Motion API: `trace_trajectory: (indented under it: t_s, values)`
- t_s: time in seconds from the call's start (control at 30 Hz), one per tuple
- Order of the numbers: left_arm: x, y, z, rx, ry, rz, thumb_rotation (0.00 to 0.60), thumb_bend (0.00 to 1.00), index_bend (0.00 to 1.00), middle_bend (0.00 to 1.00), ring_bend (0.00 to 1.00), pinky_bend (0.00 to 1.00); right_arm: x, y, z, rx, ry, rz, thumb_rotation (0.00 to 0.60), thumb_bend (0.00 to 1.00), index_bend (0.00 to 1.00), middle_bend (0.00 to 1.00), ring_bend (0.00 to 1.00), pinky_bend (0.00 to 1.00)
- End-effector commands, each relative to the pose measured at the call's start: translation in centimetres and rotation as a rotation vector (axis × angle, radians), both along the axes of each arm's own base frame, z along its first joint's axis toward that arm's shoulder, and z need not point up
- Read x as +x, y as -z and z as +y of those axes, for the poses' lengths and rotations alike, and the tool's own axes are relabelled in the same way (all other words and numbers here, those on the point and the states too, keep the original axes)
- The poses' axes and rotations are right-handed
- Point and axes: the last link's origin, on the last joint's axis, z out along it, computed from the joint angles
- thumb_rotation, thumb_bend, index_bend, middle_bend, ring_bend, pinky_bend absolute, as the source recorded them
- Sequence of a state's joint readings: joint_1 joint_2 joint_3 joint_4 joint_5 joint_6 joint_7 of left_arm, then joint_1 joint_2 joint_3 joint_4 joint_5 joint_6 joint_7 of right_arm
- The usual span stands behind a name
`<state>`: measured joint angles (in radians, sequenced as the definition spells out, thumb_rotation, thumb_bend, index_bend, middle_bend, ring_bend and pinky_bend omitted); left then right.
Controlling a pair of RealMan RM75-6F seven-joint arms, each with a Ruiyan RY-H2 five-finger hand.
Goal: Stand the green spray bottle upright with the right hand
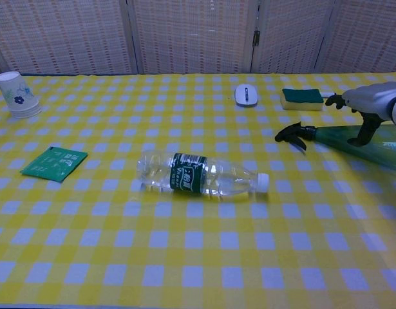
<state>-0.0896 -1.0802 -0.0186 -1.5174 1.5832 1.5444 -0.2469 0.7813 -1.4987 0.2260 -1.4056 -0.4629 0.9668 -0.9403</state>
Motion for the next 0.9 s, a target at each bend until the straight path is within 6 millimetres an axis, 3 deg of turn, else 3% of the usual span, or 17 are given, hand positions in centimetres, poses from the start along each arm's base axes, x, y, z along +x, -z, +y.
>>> trace_trajectory:
  t_s: [0.03,0.17,0.47,0.7,0.9]
  values:
    - [-0.1,-0.1,0.0,0.004,-0.001,-0.002,0.494,0.36,0.0,0.03,0.05,0.0,-0.2,1.0,-0.2,0.023,0.01,0.004,0.6,0.4,0.01,0.15,0.18,0.06]
    - [-0.2,-0.1,0.1,-0.001,-0.009,-0.004,0.495,0.36,0.0,0.03,0.05,0.0,-0.5,1.6,-0.5,0.027,0.015,0.006,0.6,0.4,0.04,0.17,0.2,0.06]
    - [-0.3,-0.1,0.3,-0.005,-0.013,-0.003,0.492,0.36,0.0,0.03,0.05,0.0,-1.1,1.8,-0.1,0.024,-0.013,-0.013,0.6,0.4,0.23,0.31,0.31,0.15]
    - [-0.3,-0.1,0.3,-0.006,-0.017,-0.003,0.494,0.36,0.0,0.03,0.05,0.0,-1.3,1.5,0.1,0.01,-0.038,-0.03,0.6,0.4,0.46,0.5,0.5,0.43]
    - [-0.4,-0.5,0.3,0.008,-0.023,-0.013,0.492,0.36,0.0,0.03,0.05,0.0,-0.6,1.1,0.2,-0.024,-0.066,-0.094,0.6,0.4,0.6,0.63,0.63,0.56]
